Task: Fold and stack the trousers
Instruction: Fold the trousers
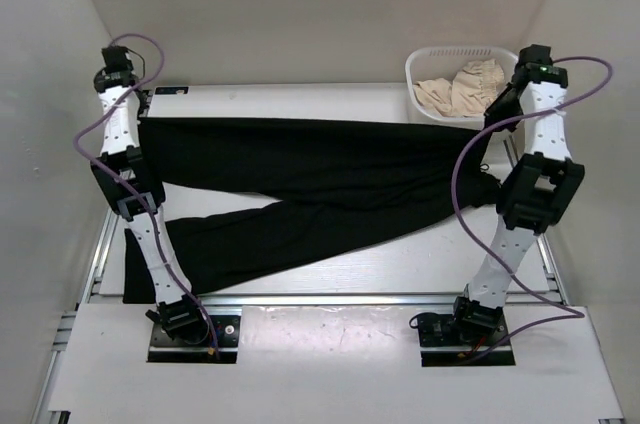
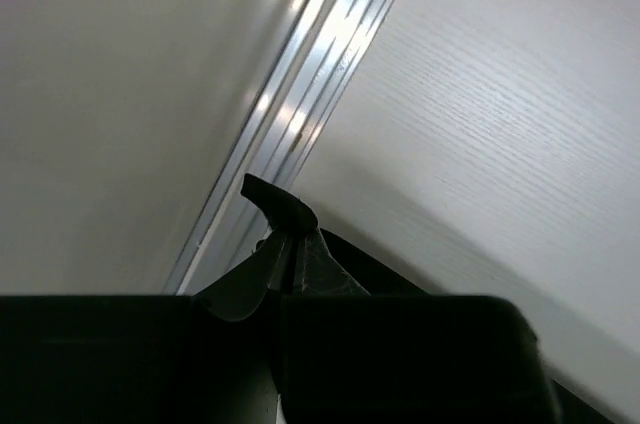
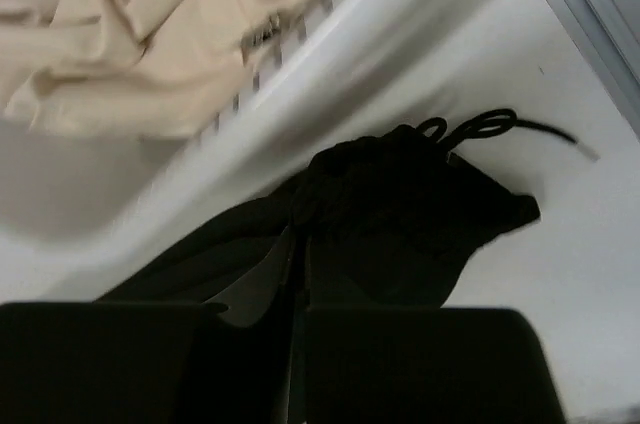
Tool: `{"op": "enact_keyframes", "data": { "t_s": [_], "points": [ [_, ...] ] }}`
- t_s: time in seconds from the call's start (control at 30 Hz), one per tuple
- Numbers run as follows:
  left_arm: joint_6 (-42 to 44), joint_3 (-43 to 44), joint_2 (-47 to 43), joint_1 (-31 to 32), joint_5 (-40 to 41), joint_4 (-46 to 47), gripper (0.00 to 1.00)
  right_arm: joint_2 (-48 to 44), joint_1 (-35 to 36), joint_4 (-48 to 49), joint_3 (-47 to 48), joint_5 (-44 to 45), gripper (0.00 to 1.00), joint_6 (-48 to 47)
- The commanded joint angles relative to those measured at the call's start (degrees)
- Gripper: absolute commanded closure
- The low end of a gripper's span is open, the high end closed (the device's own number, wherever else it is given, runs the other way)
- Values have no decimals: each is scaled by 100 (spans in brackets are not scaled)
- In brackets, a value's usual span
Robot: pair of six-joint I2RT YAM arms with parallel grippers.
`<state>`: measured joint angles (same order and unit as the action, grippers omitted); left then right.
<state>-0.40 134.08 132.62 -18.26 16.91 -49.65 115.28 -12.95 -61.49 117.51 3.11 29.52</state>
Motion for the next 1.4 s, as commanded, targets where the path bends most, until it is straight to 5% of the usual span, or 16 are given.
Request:
{"op": "enact_keyframes", "data": {
  "t_s": [0.0,0.27,0.53,0.6,0.67,0.7,0.77,0.8,0.9,1.07,1.17,1.37],
  "points": [
    [40,66,-165,-55,505,620,86,537,-41,103,676,593,100,-140],
    [40,-417,-369,427,752,676,86,179,-41,551,-203,989,100,-16],
    [40,293,405,481,1077,842,85,363,-41,700,-150,1174,100,54],
    [40,372,484,481,1131,1044,82,520,-41,771,122,1034,87,54],
    [40,434,555,543,1279,1237,70,574,-41,823,306,754,58,2],
    [40,435,703,604,1332,1421,54,661,-41,884,481,578,33,-155],
    [40,513,844,675,1586,1554,11,732,-41,650,710,331,24,-210],
    [40,583,906,675,1675,1555,2,732,-41,534,851,330,22,-279],
    [40,523,845,736,1816,1607,0,191,-41,209,642,531,19,-411],
    [40,-644,-513,736,1763,1607,0,-988,-41,103,-1175,1104,19,-298],
    [40,-2067,-1654,789,1492,1205,0,-1526,-93,515,-2494,815,20,-149],
    [40,-4221,-3003,728,560,-691,0,-1133,-146,1096,-3050,515,22,256]
  ]
}}
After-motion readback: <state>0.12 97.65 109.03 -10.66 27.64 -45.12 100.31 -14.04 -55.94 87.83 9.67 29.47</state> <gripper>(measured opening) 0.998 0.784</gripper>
